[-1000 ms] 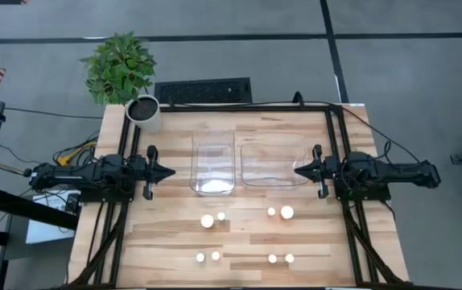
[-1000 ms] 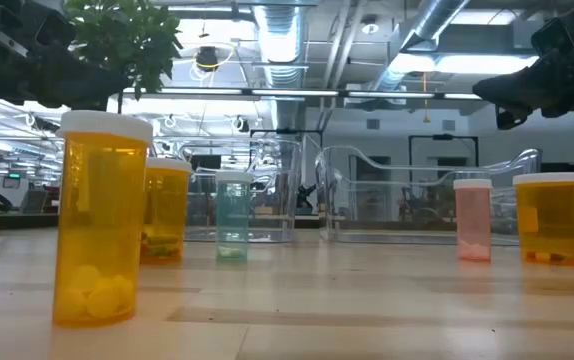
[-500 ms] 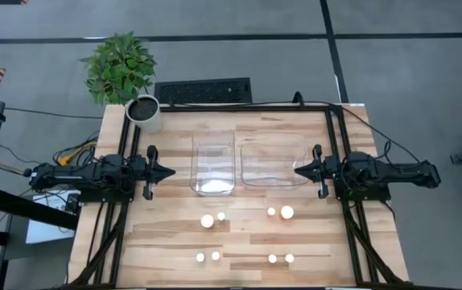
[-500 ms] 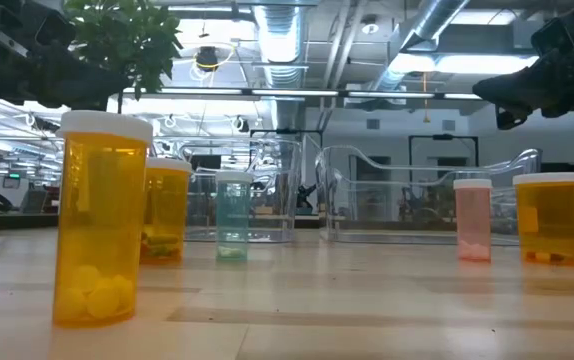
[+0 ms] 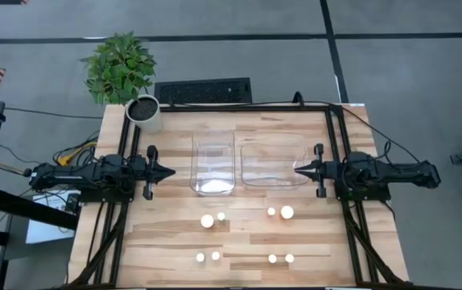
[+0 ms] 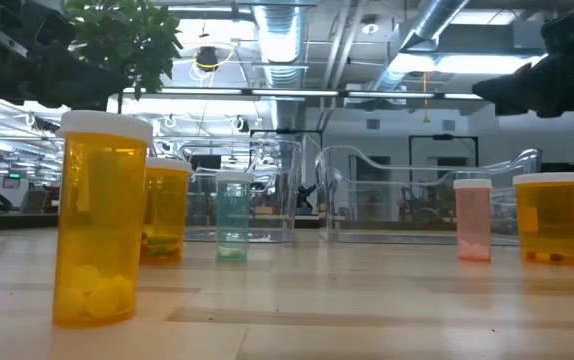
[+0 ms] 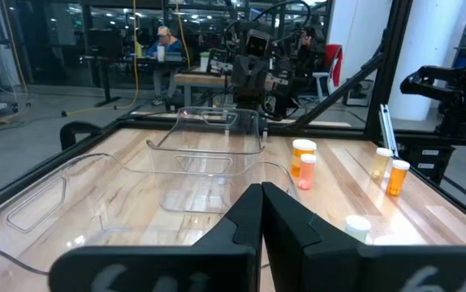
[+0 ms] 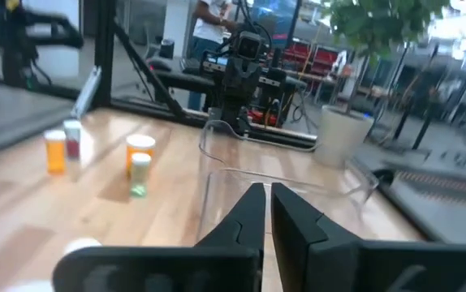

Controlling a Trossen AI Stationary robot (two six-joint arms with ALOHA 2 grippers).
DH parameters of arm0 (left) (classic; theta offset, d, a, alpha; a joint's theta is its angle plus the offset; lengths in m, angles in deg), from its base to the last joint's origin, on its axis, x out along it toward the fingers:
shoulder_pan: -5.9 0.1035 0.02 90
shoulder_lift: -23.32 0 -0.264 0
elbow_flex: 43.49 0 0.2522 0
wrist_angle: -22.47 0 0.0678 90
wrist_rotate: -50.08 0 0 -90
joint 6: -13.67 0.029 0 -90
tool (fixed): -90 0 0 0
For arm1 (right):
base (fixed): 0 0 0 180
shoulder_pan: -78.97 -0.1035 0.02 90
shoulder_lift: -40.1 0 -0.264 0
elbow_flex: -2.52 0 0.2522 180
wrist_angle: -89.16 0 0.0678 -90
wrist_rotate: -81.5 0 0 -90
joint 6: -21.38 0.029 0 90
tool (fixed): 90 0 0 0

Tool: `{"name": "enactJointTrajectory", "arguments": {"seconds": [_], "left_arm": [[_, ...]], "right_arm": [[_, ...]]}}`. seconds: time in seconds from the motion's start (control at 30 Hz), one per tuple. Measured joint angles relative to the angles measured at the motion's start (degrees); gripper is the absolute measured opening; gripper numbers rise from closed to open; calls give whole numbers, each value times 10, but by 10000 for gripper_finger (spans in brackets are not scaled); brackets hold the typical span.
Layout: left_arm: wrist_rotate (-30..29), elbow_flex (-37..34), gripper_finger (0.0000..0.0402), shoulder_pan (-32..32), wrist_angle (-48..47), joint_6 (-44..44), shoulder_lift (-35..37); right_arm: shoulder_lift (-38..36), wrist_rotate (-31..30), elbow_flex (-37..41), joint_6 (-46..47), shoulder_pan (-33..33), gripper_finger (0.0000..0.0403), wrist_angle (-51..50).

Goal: Pick and place medicine bottles into bin by pill shape (circle, oval)
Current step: Put the right big orange pill bottle into the right transparent bin

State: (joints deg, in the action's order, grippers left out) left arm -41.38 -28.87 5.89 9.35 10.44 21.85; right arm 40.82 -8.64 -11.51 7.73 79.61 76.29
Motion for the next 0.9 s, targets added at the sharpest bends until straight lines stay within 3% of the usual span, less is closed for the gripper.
{"name": "enactJointTrajectory", "arguments": {"seconds": [0.17,0.27,0.37,0.57,0.9], "left_arm": [[0,0,0,0,0,0,0],[0,0,0,0,0,-6,0],[-5,0,0,0,1,-31,0],[-9,0,0,0,2,-94,0],[-12,0,0,0,3,-106,0]], "right_arm": [[0,-2,0,-61,1,38,7],[0,-2,0,-50,1,38,12],[0,-1,0,2,1,38,14],[0,0,0,254,1,38,17],[0,1,0,286,1,38,20]]}}
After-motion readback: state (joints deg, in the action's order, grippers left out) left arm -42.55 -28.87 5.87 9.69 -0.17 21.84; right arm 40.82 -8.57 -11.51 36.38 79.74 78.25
